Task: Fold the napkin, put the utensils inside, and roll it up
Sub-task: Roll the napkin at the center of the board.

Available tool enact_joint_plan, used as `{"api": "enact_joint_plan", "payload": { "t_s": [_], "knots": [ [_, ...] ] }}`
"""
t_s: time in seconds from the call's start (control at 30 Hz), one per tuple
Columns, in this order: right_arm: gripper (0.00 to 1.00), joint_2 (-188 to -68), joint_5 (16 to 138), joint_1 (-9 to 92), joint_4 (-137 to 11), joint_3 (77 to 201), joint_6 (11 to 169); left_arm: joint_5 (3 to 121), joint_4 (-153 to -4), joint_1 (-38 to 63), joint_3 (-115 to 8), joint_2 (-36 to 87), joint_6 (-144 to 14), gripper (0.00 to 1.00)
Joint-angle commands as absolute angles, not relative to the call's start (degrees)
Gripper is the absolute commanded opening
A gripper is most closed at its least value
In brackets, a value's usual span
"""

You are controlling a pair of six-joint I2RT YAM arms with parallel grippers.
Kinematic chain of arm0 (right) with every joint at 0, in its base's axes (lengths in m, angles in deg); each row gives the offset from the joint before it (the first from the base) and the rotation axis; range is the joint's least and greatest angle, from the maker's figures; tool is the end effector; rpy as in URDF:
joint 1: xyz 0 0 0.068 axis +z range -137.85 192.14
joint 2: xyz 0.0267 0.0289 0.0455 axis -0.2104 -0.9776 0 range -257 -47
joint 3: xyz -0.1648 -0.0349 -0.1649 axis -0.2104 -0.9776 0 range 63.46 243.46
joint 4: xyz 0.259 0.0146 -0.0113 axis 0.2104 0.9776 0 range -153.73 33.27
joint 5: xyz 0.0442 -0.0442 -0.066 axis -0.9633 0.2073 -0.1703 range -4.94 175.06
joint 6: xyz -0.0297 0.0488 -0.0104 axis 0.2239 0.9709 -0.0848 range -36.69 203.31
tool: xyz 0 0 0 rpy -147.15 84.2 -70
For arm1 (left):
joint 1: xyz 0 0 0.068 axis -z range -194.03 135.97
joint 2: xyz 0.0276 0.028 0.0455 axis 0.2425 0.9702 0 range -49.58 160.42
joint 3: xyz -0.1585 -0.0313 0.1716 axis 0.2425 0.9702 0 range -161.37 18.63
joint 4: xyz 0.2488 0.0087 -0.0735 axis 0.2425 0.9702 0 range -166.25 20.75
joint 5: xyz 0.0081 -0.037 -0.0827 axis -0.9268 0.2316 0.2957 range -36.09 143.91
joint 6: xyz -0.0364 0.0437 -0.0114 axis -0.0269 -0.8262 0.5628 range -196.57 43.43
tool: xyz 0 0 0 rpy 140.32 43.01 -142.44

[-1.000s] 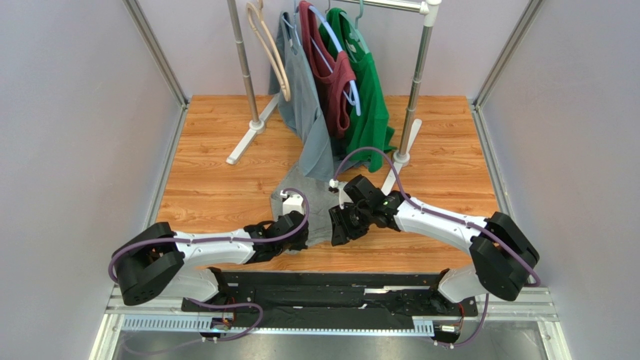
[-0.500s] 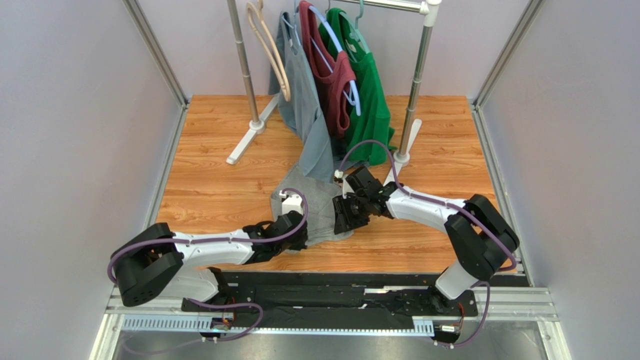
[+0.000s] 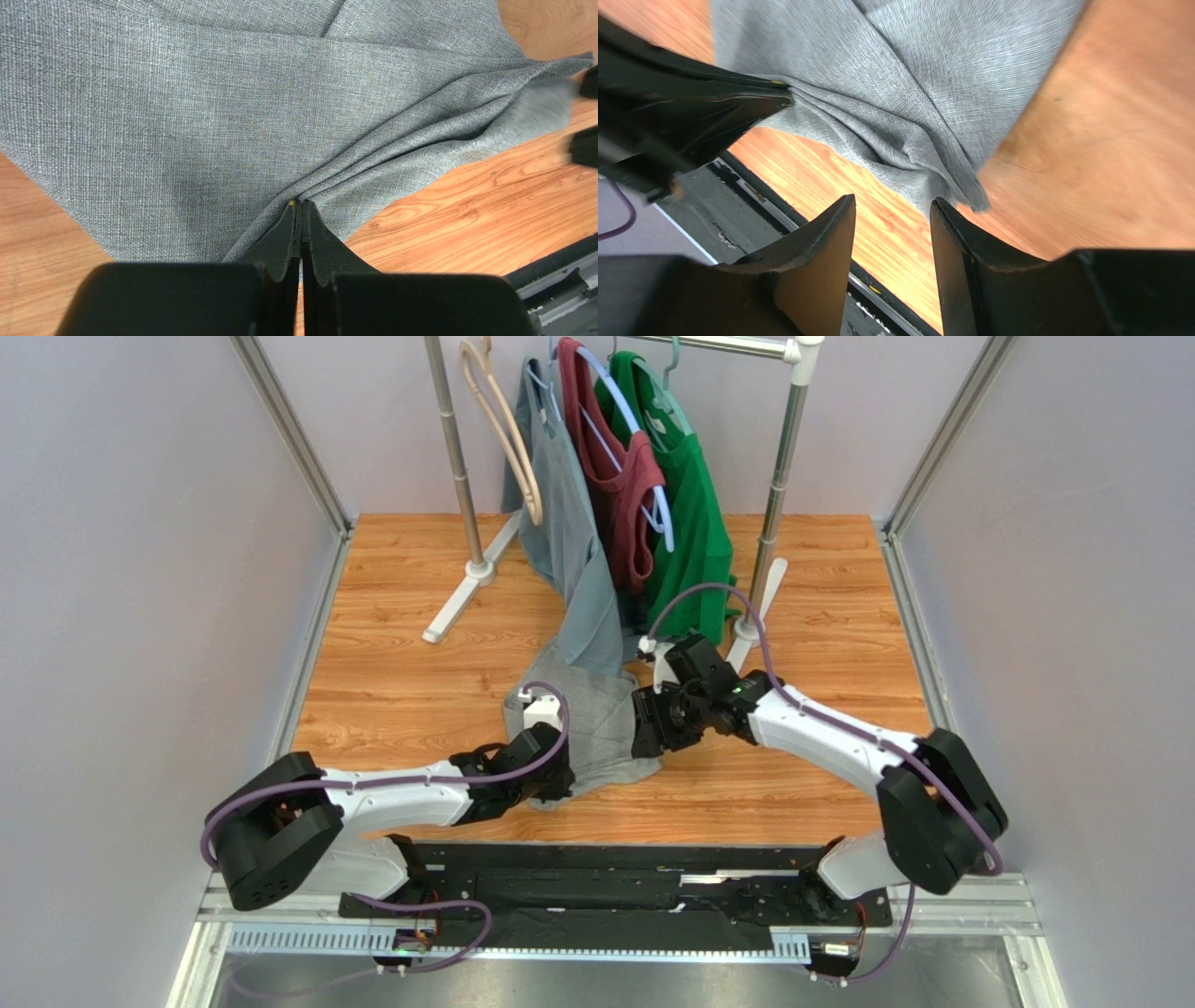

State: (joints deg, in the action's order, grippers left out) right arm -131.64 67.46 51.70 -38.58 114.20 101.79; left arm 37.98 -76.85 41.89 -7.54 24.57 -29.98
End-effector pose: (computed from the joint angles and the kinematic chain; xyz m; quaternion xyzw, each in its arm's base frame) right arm 0.2176 0.1960 0.1548 -0.2143 0.9289 0.2568 0.1590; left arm 0.1454 -0.1948 0.1062 0.0249 0.9237 -0.2000 0.3259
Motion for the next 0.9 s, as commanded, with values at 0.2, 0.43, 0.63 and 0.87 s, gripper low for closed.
{"api": "enact_joint_plan", "payload": {
  "t_s": [0.2,0.43,0.63,0.87],
  "knots": [
    [0.52,-131.0,66.3,47.2,-37.4,114.2,93.4,43.0,-71.2,39.2,-3.6,28.6,-32.1,0.0],
    [0.59,-129.8,58.8,47.3,-43.7,110.5,91.7,44.1,-71.8,38.8,-3.6,29.6,-32.5,0.0],
    [0.82,-127.8,61.7,47.1,-45.1,107.8,90.8,44.9,-72.0,38.5,-4.0,30.8,-32.7,0.0],
    [0.82,-130.8,63.8,47.0,-48.8,107.3,89.4,45.2,-72.0,38.3,-4.2,31.4,-33.2,0.0]
  ]
}}
